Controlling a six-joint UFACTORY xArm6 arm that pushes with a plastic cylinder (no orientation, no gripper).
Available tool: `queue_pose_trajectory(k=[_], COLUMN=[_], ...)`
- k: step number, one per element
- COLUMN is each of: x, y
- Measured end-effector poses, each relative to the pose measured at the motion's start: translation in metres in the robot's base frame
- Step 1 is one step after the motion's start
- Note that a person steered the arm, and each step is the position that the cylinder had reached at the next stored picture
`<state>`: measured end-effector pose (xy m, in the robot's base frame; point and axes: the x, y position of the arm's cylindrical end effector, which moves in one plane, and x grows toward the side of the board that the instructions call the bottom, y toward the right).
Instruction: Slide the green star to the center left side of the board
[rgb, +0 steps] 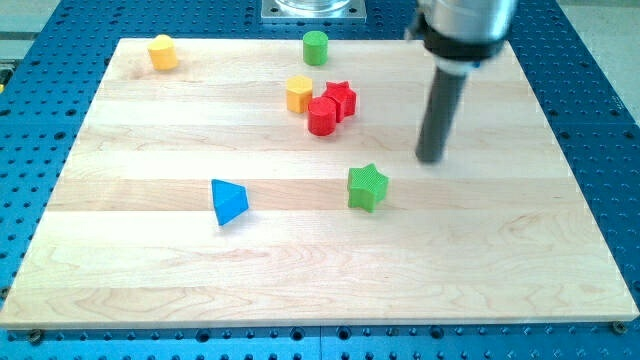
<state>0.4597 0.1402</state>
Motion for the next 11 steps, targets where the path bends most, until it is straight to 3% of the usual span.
queue_pose_trajectory(k=[1,2,3,4,5,6,7,9,11], x=[0.023,0.011,0.037,0.06,0.031,-0.004,-0.016,-0.039,-0.076], y=[-0.045,-0.158,-0.136,-0.192,-0.25,-0.267,-0.212,-0.294,-0.308])
